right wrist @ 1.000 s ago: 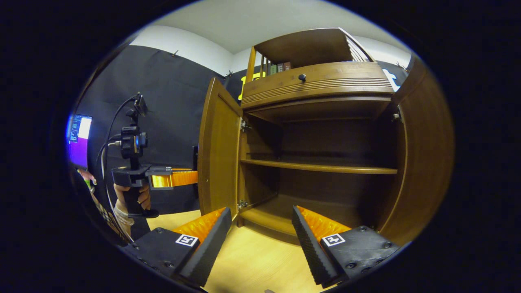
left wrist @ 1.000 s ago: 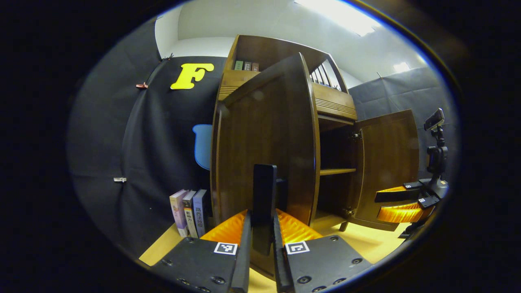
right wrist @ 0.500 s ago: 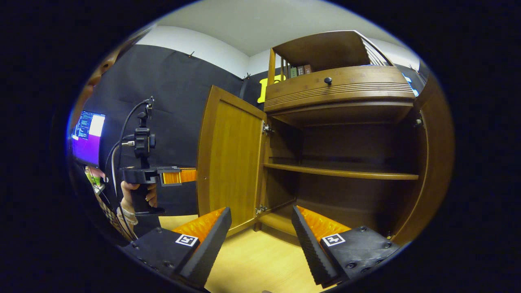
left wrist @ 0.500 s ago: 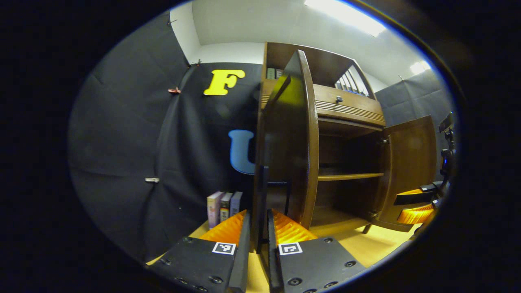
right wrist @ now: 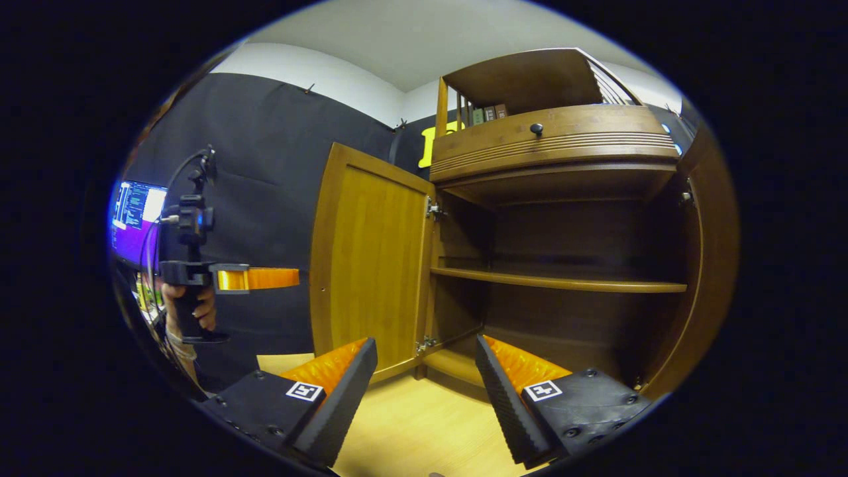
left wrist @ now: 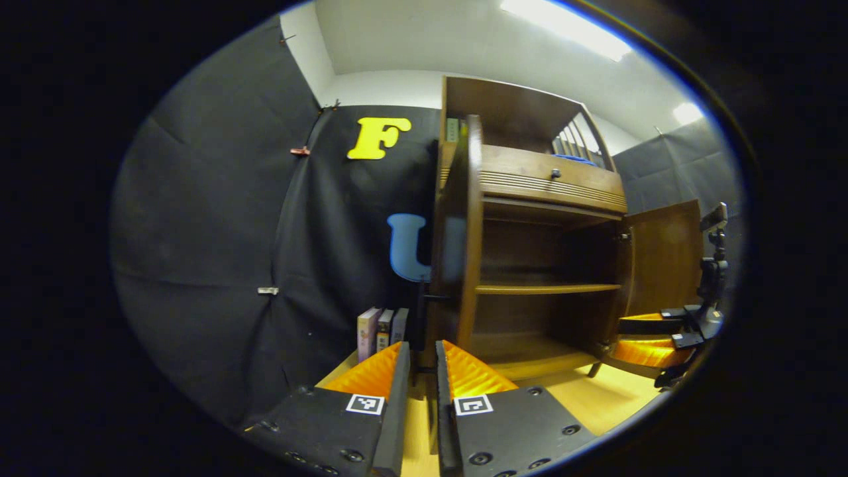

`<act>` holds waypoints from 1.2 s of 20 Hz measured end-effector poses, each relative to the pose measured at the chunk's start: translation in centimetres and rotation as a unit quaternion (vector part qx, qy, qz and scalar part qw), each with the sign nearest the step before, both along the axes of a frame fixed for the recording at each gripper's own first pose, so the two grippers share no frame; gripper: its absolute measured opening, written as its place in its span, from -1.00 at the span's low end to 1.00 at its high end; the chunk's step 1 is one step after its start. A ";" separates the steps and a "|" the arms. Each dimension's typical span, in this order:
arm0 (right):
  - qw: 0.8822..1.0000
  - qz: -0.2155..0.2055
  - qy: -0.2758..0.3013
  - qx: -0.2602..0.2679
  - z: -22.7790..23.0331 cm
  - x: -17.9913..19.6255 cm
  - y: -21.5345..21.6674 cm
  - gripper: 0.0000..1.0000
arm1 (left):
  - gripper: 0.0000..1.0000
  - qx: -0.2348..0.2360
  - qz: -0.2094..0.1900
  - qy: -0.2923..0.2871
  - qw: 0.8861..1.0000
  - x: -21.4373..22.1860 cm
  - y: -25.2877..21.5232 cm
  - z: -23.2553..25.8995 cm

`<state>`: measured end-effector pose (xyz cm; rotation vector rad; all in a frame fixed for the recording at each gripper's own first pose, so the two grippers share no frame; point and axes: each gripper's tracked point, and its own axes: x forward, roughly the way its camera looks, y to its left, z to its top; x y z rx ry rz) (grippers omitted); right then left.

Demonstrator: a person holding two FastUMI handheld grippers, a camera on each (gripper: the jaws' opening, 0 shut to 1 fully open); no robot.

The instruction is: Open the right door of the double-door shoe cabinet with the right hand, and open the left door with the left hand.

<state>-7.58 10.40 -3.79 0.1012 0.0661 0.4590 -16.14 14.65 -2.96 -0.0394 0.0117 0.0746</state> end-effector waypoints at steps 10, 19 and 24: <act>0.988 -0.152 0.013 -0.034 0.4 1.1 -7.1 0.89 | 0.28 -0.010 -0.110 0.004 0.994 5.5 -11.6 -0.3; 0.983 -0.181 0.012 -0.040 0.5 1.0 -9.1 0.88 | 0.89 0.019 -0.138 0.015 0.990 10.2 -17.0 -1.7; 0.982 -0.183 0.006 -0.045 0.8 0.9 -9.6 0.89 | 0.89 0.009 -0.146 0.007 0.989 10.5 -17.6 -2.1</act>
